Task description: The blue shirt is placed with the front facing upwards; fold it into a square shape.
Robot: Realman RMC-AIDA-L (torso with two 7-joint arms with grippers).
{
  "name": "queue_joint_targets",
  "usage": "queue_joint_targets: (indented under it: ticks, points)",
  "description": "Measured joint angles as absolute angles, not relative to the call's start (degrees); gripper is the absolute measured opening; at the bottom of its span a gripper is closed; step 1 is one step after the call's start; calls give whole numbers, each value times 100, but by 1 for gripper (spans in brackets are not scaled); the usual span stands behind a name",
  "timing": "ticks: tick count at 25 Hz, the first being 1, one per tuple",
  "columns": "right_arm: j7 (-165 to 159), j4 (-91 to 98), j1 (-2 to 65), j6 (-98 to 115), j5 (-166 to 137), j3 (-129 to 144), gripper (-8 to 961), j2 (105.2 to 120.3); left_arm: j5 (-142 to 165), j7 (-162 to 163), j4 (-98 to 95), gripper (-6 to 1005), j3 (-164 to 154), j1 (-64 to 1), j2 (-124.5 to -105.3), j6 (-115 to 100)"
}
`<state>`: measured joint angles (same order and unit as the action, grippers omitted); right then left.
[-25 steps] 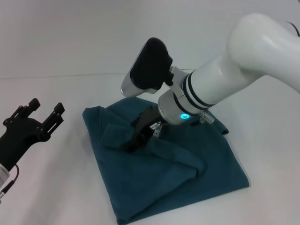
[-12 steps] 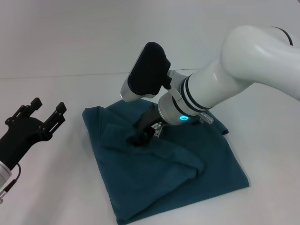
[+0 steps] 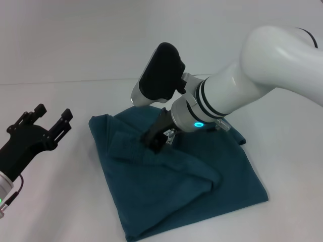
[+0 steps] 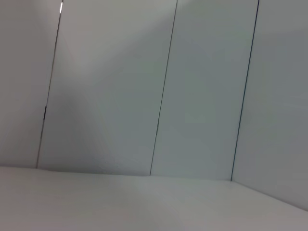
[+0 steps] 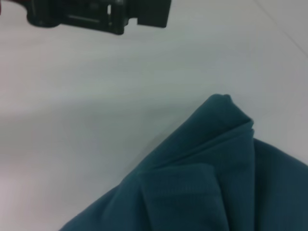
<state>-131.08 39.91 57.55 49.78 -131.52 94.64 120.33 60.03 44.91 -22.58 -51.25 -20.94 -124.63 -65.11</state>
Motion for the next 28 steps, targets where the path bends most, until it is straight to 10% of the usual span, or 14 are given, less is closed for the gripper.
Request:
queue_joint_targets:
  ticks: [15,28]
  points:
    - [-13231,4165,5561,5298,-13120,8760,12,11980,6003,4491,-2223,727,-5112,-2092,-12463,-6543]
    - [-13160,4192,5648,5619,-13110,8943,688,12032,6003,4491,-2222,726,-5153,-2124,-12463,-6536]
